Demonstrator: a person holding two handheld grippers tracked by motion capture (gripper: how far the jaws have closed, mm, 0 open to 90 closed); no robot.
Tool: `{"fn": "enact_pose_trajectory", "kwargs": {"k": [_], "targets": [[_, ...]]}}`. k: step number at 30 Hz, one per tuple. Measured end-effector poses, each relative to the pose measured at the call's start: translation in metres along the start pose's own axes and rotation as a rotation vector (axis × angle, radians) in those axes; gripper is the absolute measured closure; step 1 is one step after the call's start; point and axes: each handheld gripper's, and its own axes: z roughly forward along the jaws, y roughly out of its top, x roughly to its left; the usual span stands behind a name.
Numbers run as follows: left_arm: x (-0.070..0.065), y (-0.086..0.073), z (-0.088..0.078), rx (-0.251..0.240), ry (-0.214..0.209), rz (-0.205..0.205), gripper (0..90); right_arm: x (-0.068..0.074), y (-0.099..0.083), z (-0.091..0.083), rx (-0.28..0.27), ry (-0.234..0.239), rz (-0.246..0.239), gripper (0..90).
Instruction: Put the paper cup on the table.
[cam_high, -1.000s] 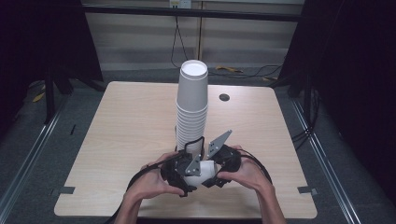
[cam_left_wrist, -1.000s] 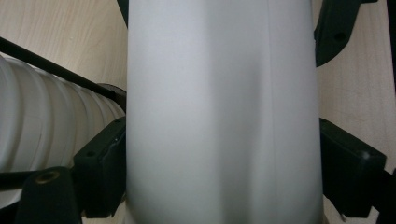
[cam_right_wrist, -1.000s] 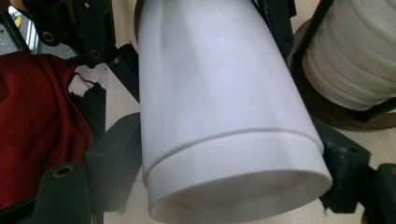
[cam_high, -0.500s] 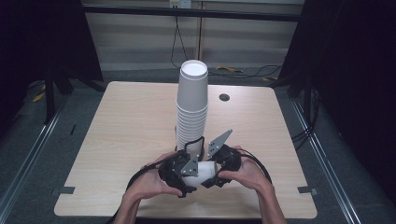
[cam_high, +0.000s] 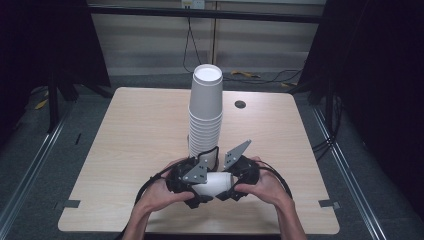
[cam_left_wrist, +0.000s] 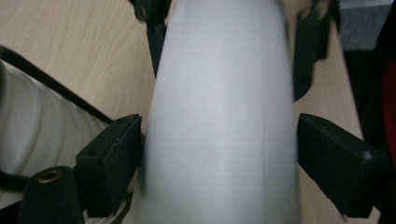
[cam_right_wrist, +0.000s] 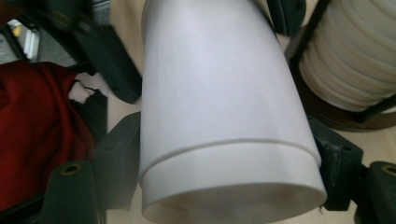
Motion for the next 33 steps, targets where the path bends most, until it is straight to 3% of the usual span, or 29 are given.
{"fn": "enact_pose_trajectory", "kwargs": {"k": [4, 10, 17, 20, 27, 33], "targets": [[0.001, 0.000, -0.010, -0.062, 0.020, -0.012, 16.1, -0.001, -0.004, -0.001, -0.024, -0.005, 0.011, 24.1], [0.000, -0.005, -0.021, -0.166, 0.072, -0.071, 15.7, -0.001, -0.012, -0.011, -0.082, -0.020, 0.035, 23.8], [-0.002, -0.011, -0.032, -0.252, 0.109, -0.110, 15.6, -0.002, -0.024, -0.017, -0.155, -0.028, 0.077, 23.6], [-0.002, -0.015, -0.036, -0.270, 0.140, -0.134, 15.7, 0.000, -0.027, -0.019, -0.184, -0.036, 0.087, 23.5], [-0.003, -0.026, -0.043, -0.307, 0.168, -0.178, 15.7, 0.001, -0.034, -0.020, -0.238, -0.045, 0.109, 23.5], [-0.005, -0.035, -0.042, -0.351, 0.164, -0.222, 16.0, 0.004, -0.041, -0.020, -0.269, -0.061, 0.133, 23.5]]}}
